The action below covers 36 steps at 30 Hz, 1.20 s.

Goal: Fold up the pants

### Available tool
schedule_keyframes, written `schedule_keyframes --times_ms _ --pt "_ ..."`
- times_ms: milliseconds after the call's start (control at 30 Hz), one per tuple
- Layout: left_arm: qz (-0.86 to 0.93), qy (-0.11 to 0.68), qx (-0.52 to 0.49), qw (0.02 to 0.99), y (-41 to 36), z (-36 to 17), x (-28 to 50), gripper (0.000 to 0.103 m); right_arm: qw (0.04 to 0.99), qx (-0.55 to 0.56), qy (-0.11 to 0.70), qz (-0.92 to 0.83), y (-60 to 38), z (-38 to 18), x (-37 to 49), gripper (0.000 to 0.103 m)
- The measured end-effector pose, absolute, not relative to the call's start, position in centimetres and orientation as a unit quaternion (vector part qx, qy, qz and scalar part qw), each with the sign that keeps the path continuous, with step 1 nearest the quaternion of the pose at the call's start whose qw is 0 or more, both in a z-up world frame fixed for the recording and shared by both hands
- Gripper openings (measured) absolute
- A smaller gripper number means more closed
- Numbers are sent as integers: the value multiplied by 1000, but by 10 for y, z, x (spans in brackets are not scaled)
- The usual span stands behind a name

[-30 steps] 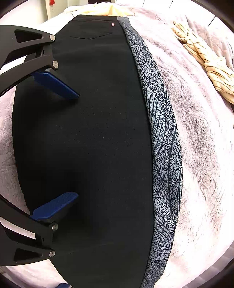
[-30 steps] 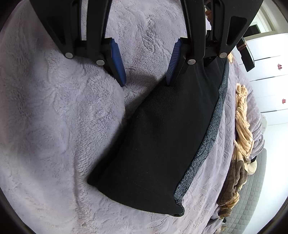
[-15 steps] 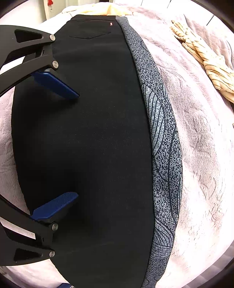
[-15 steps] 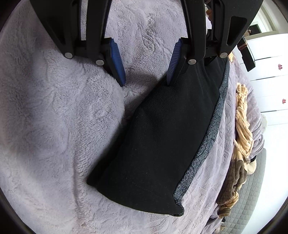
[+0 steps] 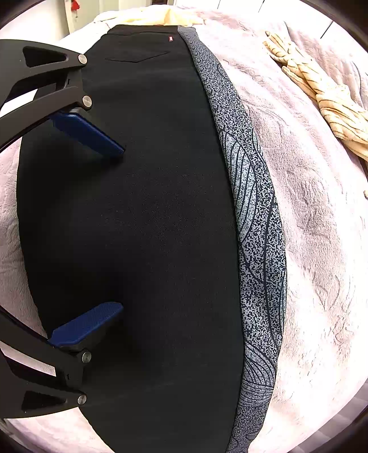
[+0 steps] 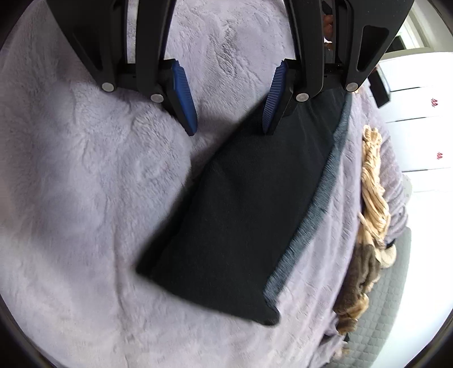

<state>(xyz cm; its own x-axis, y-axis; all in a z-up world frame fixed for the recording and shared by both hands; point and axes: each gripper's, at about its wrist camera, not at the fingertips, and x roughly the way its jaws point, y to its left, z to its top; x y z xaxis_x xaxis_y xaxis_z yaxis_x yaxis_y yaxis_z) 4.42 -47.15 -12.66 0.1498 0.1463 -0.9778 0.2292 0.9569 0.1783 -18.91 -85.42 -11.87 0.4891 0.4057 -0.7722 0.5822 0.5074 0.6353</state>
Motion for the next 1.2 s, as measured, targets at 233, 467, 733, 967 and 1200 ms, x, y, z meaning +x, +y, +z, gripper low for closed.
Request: schedule_keyframes --times_ms 233,467,733,967,1200 --pt "-33 650 150 744 -477 -125 41 103 705 522 475 -68 -876 -129 -178 52" --pt "-36 670 129 731 -480 -109 48 103 729 539 423 -1 -879 -111 -163 54" --pt "-67 606 170 774 -556 -109 107 103 719 542 435 -13 -886 -138 -157 49" --pt "-76 604 159 777 -562 -97 107 103 711 544 446 -15 -888 -137 -156 46" --pt "-186 625 141 745 -573 -111 34 103 744 514 425 -46 -876 -110 -154 18"
